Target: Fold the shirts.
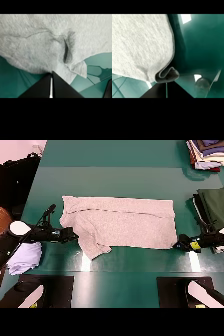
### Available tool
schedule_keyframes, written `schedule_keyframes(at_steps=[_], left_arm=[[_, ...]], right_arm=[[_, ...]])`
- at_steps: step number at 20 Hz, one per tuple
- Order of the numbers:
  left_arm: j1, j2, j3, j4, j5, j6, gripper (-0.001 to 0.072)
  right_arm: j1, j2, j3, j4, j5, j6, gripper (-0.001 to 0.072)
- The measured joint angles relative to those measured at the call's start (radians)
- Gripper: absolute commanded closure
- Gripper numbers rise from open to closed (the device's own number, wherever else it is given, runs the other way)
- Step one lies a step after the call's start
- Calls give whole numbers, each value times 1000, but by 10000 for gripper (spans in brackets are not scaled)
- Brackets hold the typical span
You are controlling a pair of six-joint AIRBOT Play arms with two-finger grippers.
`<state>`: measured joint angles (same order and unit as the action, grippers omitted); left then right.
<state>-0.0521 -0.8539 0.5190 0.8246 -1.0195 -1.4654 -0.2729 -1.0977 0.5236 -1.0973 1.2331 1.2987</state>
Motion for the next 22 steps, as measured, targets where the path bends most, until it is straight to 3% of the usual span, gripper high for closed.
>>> schedule_keyframes(at_steps=[4, 14, 17, 22], left_arm=[[0, 4, 30, 65, -104, 0, 690], [0, 198, 158, 184, -417, -47, 689], [0, 191, 224, 200, -397, -53, 688], [0, 23, 309, 253, -240, -48, 688]], right_arm=[[2, 48, 35, -64, 11, -11, 704], [6, 350, 213, -242, 307, -4, 704], [46, 310, 286, -251, 320, 3, 704], [160, 80, 458, -256, 252, 23, 704]])
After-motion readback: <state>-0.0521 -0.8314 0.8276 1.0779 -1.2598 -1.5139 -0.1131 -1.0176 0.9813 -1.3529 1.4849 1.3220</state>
